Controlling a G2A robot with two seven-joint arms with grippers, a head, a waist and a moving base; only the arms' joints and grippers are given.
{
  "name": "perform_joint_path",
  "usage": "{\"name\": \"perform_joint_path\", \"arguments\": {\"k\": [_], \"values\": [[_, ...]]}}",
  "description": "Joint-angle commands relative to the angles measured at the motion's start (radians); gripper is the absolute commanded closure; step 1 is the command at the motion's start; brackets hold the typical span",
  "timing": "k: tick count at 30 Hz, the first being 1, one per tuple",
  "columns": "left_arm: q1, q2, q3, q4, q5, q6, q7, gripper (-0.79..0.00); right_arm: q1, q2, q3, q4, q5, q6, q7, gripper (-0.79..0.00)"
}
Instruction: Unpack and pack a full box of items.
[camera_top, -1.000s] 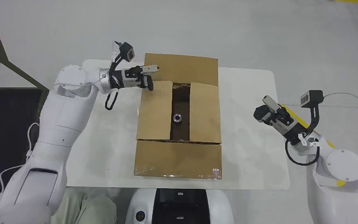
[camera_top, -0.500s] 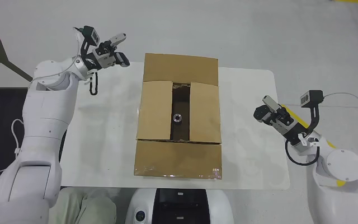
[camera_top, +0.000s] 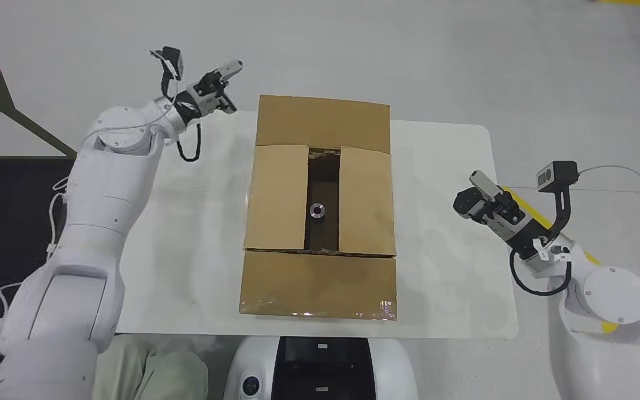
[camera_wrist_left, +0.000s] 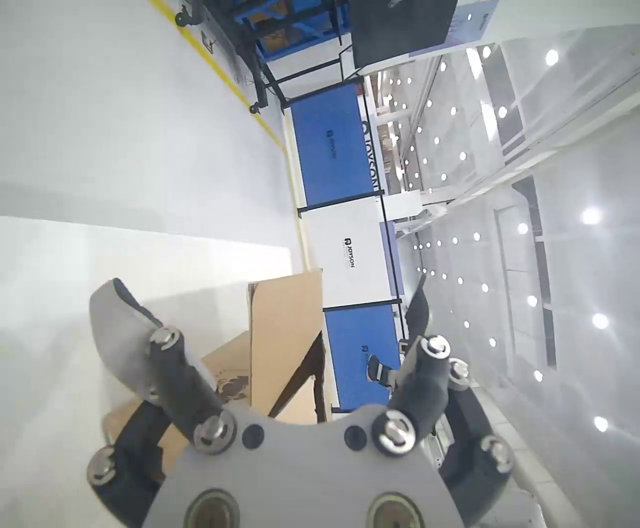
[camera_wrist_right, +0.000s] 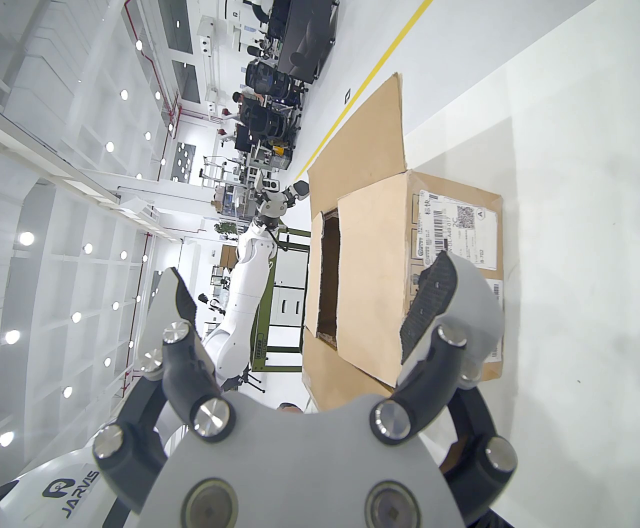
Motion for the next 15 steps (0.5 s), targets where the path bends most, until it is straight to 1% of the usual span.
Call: {"name": "perform_joint_path", "arguments": {"k": [1, 6, 12, 15], "values": [[-0.018, -0.012, 0.022, 0.031, -0.001, -0.005, 0.01, -0.785, 0.0, 0.0, 0.0, 0.0, 0.0, 0.0, 0.0, -0.785], [-0.066, -0.048, 0.071, 0.101, -0.028, -0.003, 0.021, -0.785, 0.0, 0.0, 0.0, 0.0, 0.0, 0.0, 0.0, -0.785], [-0.126, -0.091, 0.119, 0.184, -0.083, 0.023, -0.02, -0.785, 0.0, 0.0, 0.0, 0.0, 0.0, 0.0, 0.0, -0.785], [-0.151, -0.11, 0.144, 0.219, -0.076, 0.022, -0.033, -0.785, 0.0, 0.0, 0.0, 0.0, 0.0, 0.0, 0.0, -0.785]]}}
